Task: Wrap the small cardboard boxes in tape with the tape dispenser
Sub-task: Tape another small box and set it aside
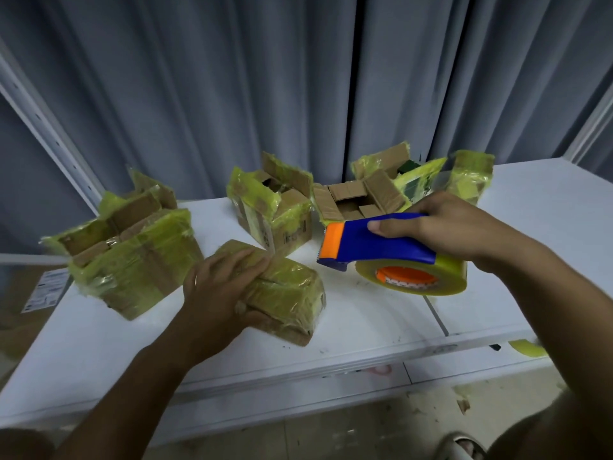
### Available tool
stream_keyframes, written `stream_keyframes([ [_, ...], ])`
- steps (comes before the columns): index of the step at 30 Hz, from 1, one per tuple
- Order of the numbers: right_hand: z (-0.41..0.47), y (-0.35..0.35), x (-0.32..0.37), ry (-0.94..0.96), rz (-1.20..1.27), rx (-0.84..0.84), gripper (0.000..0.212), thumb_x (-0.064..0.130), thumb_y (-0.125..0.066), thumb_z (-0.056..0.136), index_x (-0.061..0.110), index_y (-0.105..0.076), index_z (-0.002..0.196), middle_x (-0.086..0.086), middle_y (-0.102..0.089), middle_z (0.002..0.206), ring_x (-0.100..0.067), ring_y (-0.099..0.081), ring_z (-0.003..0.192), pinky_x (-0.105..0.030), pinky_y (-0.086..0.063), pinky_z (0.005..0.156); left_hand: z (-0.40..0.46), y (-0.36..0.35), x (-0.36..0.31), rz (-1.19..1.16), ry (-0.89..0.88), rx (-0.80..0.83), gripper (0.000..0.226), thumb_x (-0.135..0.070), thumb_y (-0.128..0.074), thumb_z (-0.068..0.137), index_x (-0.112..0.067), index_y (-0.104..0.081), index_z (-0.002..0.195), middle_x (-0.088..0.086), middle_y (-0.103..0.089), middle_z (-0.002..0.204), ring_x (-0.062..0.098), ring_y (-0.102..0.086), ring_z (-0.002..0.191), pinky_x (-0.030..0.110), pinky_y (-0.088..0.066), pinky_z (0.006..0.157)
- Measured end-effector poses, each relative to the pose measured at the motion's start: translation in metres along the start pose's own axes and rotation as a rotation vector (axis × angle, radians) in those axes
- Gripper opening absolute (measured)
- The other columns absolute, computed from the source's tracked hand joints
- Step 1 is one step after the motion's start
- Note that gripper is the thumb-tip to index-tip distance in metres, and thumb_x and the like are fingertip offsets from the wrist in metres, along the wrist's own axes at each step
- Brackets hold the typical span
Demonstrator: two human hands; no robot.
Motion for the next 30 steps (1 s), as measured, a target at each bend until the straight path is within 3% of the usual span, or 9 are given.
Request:
stream_keyframes([
  [2,-0.001,-0.003,0.002,-0.001,0.027,0.041,0.054,0.071,-0.066,0.067,0.021,-0.074,0.088,0.007,-0.076,0.072,-0.012,-0.073,0.067,-0.024,-0.052,0.062,0.002,-0.001,0.001,-0.006,-0.052,0.015,0.082,-0.085,-0.034,0.076,-0.051,-0.015,0.149,-0.013,-0.029,0.154,0.026,-0.023,0.140,0.059,-0.025,0.112],
  [6,-0.002,-0.009,0.006,0.009,0.062,0.077,0.057,0.070,-0.066,0.064,0.019,-0.077,0.087,0.004,-0.077,0.075,-0.013,-0.074,0.071,-0.028,-0.054,0.067,0.005,0.010,-0.010,-0.024,-0.109,-0.015,0.065,-0.061,-0.040,0.089,-0.043,-0.029,0.150,-0.011,-0.035,0.154,0.024,-0.023,0.143,0.056,-0.025,0.113],
  [9,-0.002,-0.010,0.008,0.009,0.075,0.073,0.057,0.069,-0.066,0.065,0.018,-0.078,0.087,0.003,-0.077,0.076,-0.015,-0.074,0.072,-0.029,-0.055,0.070,0.000,0.023,-0.025,-0.139,-0.083,-0.061,0.070,-0.037,-0.053,0.079,-0.035,-0.039,0.148,-0.013,-0.040,0.150,0.018,-0.026,0.140,0.051,-0.026,0.113],
  [15,-0.002,-0.014,0.011,0.001,0.084,0.089,0.057,0.069,-0.067,0.064,0.017,-0.078,0.085,0.002,-0.077,0.076,-0.013,-0.074,0.070,-0.029,-0.054,0.069,-0.011,0.005,-0.052,-0.154,-0.036,-0.060,0.074,-0.067,-0.051,0.082,-0.028,-0.042,0.144,-0.009,-0.032,0.155,0.016,-0.026,0.143,0.048,-0.027,0.116],
  [18,-0.004,-0.022,0.016,0.024,0.088,0.138,0.049,0.064,-0.068,0.071,0.017,-0.079,0.081,0.002,-0.077,0.074,-0.011,-0.073,0.067,-0.025,-0.050,0.063,-0.005,-0.003,-0.045,-0.221,-0.036,0.021,0.069,-0.060,-0.051,0.085,-0.034,-0.035,0.147,-0.017,-0.022,0.158,0.012,-0.012,0.148,0.051,-0.020,0.119],
  [22,-0.007,-0.033,0.021,0.056,0.116,0.219,0.053,0.065,-0.069,0.062,0.018,-0.081,0.080,-0.002,-0.078,0.078,-0.015,-0.074,0.070,-0.027,-0.052,0.068,-0.005,0.002,-0.037,-0.246,-0.053,0.091,0.068,-0.043,-0.058,0.084,-0.040,-0.034,0.147,-0.029,-0.015,0.156,0.010,-0.001,0.150,0.045,-0.005,0.122],
  [24,-0.008,-0.038,0.023,0.071,0.133,0.252,0.053,0.067,-0.069,0.058,0.020,-0.082,0.078,-0.004,-0.079,0.081,-0.018,-0.075,0.074,-0.029,-0.054,0.070,-0.008,0.012,-0.039,-0.338,-0.053,0.067,0.065,-0.045,-0.058,0.082,-0.039,-0.038,0.144,-0.026,-0.023,0.155,0.011,-0.008,0.150,0.040,-0.013,0.120],
  [26,-0.009,-0.042,0.027,0.093,0.145,0.280,0.052,0.065,-0.069,0.059,0.019,-0.082,0.081,-0.004,-0.079,0.084,-0.019,-0.075,0.076,-0.029,-0.054,0.070,-0.008,0.028,-0.040,-0.450,-0.020,-0.033,0.055,-0.049,-0.056,0.083,-0.035,-0.051,0.136,-0.021,-0.044,0.146,0.010,-0.029,0.142,0.032,-0.027,0.113],
  [30,-0.010,-0.049,0.033,0.134,0.144,0.320,0.050,0.060,-0.071,0.064,0.016,-0.081,0.087,-0.004,-0.079,0.085,-0.019,-0.076,0.076,-0.027,-0.053,0.067,-0.006,0.047,-0.035,-0.627,0.128,-0.175,0.014,-0.025,-0.060,0.096,-0.034,-0.069,0.101,-0.015,-0.070,0.100,0.000,-0.060,0.098,0.009,-0.043,0.075],
])
Point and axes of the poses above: each hand's wrist, its own z-axis towards the middle knuckle, its own y-axis out of the back of the hand, x = y × z, the point moved 10 cm from there along z, towards the middle knuckle
